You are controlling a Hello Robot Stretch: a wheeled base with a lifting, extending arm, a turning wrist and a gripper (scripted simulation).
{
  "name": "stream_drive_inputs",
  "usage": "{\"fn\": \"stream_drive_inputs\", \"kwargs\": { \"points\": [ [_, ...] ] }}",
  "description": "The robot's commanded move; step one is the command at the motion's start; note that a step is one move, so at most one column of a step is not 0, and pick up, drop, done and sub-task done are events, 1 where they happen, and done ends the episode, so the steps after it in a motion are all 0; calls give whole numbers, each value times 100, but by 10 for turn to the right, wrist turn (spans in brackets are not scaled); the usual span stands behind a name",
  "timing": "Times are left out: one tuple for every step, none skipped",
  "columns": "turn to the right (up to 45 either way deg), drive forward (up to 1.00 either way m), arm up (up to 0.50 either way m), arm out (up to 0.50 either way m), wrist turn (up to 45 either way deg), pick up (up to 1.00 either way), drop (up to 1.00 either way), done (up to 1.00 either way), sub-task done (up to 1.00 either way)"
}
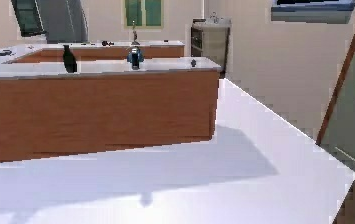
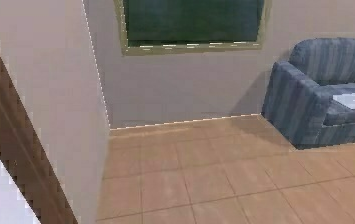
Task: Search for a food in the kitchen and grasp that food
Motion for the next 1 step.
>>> {"fn": "stream_drive_inputs", "kwargs": {
  "points": [
    [0, 65, 0, 0, 0, 0, 0, 0, 0]
  ]
}}
